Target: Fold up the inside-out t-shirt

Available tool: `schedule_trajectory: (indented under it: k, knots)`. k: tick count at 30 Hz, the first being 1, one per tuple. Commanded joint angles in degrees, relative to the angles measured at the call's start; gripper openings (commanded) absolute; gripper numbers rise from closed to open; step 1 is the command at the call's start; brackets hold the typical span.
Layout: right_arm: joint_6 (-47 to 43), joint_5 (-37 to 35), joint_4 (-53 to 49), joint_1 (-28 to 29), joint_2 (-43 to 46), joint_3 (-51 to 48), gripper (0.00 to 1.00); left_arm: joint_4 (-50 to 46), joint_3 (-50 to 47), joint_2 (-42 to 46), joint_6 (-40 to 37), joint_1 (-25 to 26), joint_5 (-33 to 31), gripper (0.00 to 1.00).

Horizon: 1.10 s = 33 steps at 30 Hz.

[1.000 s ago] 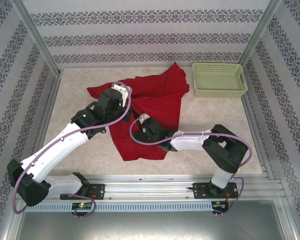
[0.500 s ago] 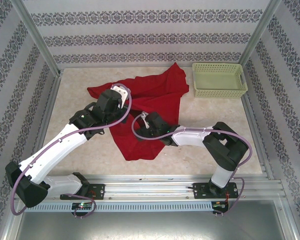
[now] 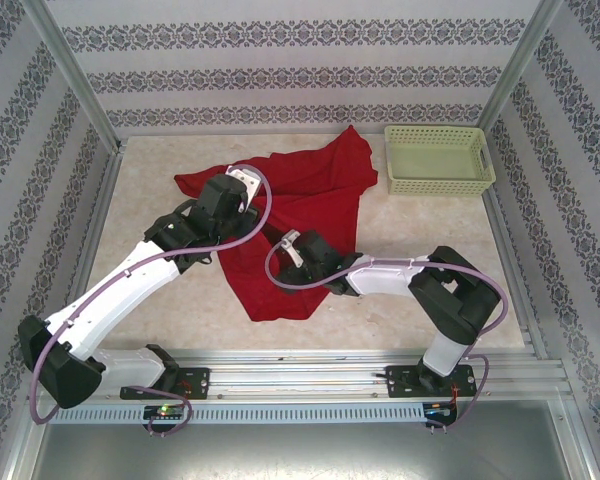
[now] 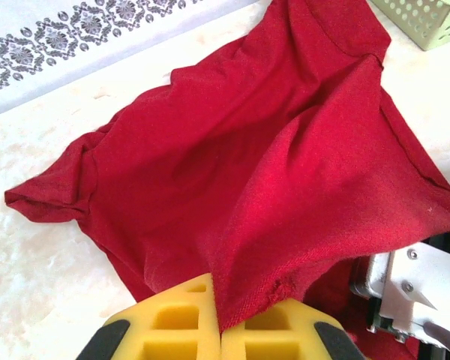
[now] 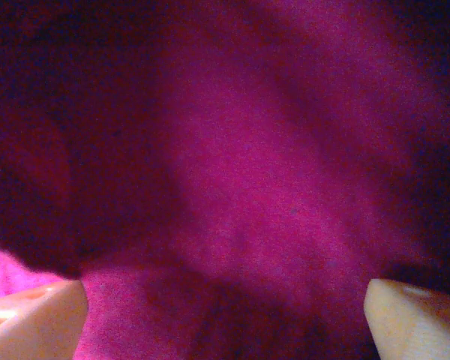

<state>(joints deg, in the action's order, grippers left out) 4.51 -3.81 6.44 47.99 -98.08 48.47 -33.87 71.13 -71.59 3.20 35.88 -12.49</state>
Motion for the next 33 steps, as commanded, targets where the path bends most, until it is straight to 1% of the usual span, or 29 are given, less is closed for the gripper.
schedule_trajectory:
  k: [1,5,10,16,20,25,31,33]
  knots:
    - [-0.01,-6.76,1.41,-0.17,-0.57,-0.56,0.92,2.49,1.12,2.63,-1.78,-0.68,3.74,0.02]
    - [0.32,-11.51,3.17,-0.17,-1.44,0.99,0.92,1.76,1.89,3.88,-1.12,-0.63,7.03,0.02]
    - [3.36,-19.44,6.75,2.29,-5.37,3.96,0.91,2.54,4.43,4.5,4.27,-0.63,16.89,0.02]
    - [11.11,-22.92,11.56,3.54,-10.25,7.72,0.91,2.47,9.69,1.85,10.89,-0.13,26.27,0.01]
    - [15.03,-23.52,12.36,2.37,-11.49,10.65,0.91,0.12,13.34,-0.22,12.99,1.85,27.12,0.01]
    - [18.42,-19.46,11.38,0.11,-13.35,14.67,0.92,-2.04,16.41,-1.5,13.89,4.99,26.02,0.01]
    - [24.82,-15.94,6.26,-4.77,-17.22,18.65,0.94,-1.33,16.84,1.58,15.81,5.87,24.0,0.0]
    - [26.21,-14.89,4.65,-6.24,-18.12,19.73,0.97,-0.72,17.01,3.09,16.16,5.87,23.13,0.0]
